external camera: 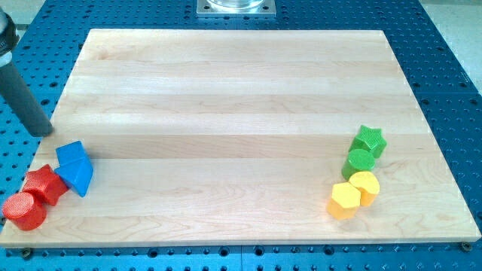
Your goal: Put the red circle to the right of the blue triangle
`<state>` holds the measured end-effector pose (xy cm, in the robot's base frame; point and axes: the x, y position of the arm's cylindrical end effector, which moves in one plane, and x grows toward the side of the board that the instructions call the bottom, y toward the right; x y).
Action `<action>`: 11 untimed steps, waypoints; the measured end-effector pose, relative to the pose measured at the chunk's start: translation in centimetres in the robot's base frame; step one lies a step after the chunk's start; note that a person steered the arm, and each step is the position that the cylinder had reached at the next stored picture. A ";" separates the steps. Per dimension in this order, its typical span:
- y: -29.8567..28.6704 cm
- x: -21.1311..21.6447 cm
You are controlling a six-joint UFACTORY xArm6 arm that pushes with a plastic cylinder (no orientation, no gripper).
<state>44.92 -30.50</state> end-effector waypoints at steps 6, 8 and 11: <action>1.7 1.6; 4.2 1.8; 0.1 3.6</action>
<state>48.53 -30.39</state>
